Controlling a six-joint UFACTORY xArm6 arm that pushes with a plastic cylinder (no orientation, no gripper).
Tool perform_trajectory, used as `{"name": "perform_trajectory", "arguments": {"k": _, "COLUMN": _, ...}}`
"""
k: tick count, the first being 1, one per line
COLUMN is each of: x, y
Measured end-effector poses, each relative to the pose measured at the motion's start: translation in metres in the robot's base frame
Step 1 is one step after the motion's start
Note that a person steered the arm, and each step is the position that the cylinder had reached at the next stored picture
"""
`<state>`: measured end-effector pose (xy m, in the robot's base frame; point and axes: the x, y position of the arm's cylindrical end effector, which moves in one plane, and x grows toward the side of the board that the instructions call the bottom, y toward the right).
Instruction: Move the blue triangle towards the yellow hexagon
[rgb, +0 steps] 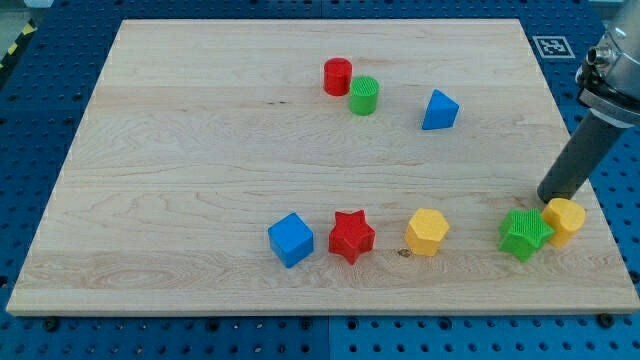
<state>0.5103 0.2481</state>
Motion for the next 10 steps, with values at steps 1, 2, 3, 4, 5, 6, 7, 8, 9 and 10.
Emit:
{"name": "perform_trajectory", "arguments": {"k": 1, "x": 0.010, "y": 0.006}}
{"name": "perform_trajectory", "arguments": {"k": 2, "x": 0.010, "y": 0.011}}
{"name": "perform_trajectory", "arguments": {"k": 3, "x": -0.037, "y": 0.011}}
{"name": "perform_trajectory", "arguments": {"k": 4, "x": -0.110, "y": 0.011}}
{"name": "perform_trajectory", "arguments": {"k": 5, "x": -0.181, "y": -0.014}}
{"name": "perform_trajectory", "arguments": {"k": 6, "x": -0.193, "y": -0.064}}
{"name": "perform_trajectory", "arguments": {"k": 7, "x": -0.170, "y": -0.091}}
{"name": "perform_trajectory", "arguments": {"k": 8, "x": -0.144, "y": -0.091}}
{"name": "perform_trajectory", "arguments": {"k": 9, "x": -0.137, "y": -0.098}}
{"name": "perform_trajectory", "arguments": {"k": 10, "x": -0.137, "y": -0.114}}
